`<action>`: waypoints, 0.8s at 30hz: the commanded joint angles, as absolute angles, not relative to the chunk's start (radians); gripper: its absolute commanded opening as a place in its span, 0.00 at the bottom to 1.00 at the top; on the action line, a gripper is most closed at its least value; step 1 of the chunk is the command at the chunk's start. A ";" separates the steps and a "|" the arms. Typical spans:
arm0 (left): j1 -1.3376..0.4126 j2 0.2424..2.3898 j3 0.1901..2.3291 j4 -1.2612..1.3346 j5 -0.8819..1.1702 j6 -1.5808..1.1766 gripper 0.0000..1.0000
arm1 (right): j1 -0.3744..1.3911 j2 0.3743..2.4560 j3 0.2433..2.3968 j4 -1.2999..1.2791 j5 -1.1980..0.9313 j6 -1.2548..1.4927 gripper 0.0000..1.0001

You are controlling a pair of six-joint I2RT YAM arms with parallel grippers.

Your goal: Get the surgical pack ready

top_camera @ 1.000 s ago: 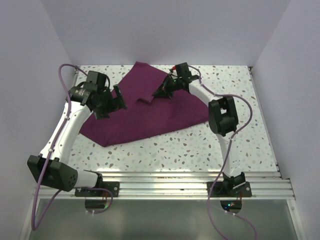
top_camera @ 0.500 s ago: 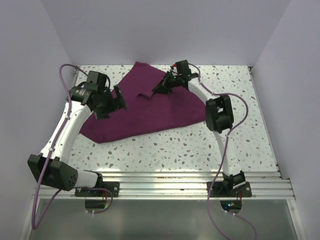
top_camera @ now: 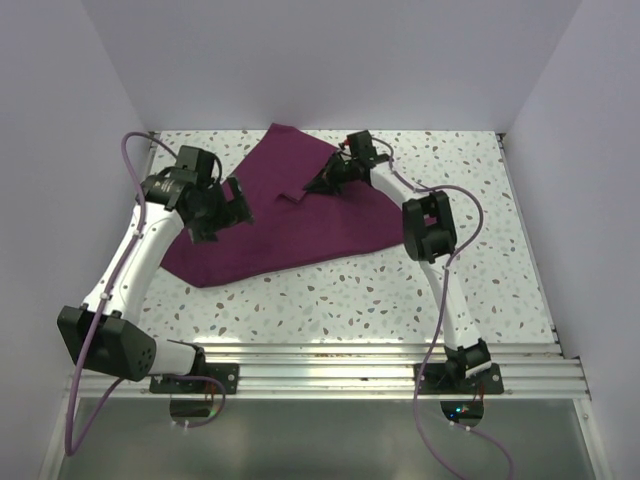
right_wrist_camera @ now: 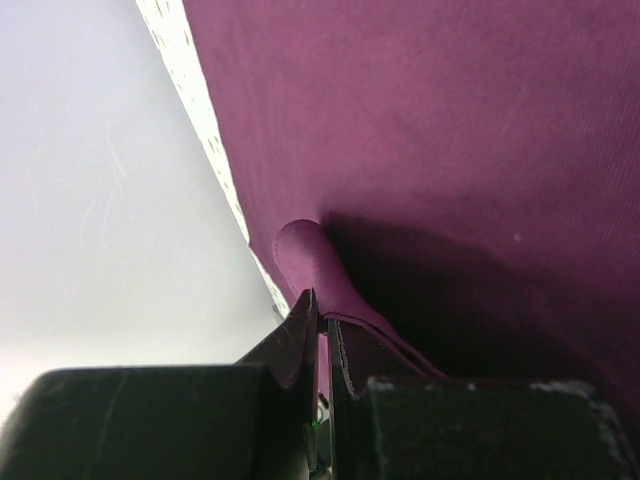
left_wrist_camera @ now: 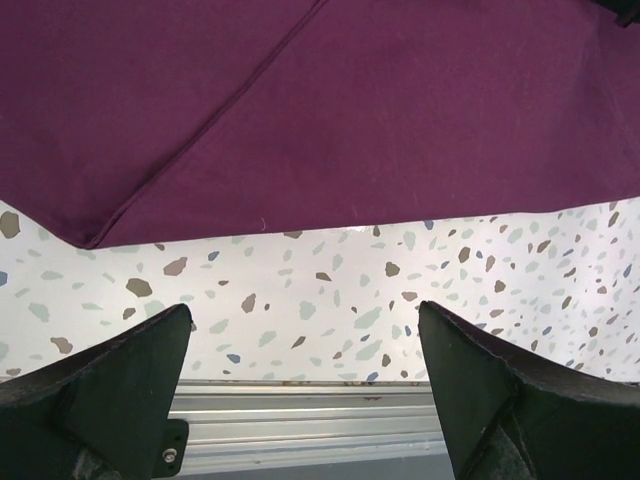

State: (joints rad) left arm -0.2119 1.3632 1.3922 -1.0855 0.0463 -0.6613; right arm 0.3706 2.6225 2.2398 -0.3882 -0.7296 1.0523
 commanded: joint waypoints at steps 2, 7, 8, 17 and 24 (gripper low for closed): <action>-0.183 1.367 1.355 -1.086 0.015 -0.664 1.00 | 0.367 2.646 2.304 -0.339 -0.761 1.081 0.00; -0.111 1.368 1.310 -1.078 0.024 -0.663 1.00 | 0.367 2.660 2.303 -0.337 -0.753 1.072 0.00; -0.097 1.370 1.299 -1.077 0.026 -0.658 1.00 | 0.367 2.661 2.301 -0.336 -0.753 1.071 0.01; 0.090 1.387 1.233 -1.035 0.066 -0.615 1.00 | 0.365 2.692 2.318 -0.308 -0.764 1.083 0.09; 0.175 1.434 1.203 -1.029 0.002 -0.634 1.00 | 0.367 2.733 2.407 -0.215 -0.739 1.120 0.43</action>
State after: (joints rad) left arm 0.1333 1.4067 1.2232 -1.0595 0.0353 -0.6426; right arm 0.3710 2.7167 2.3081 -0.3061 -0.7315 1.0950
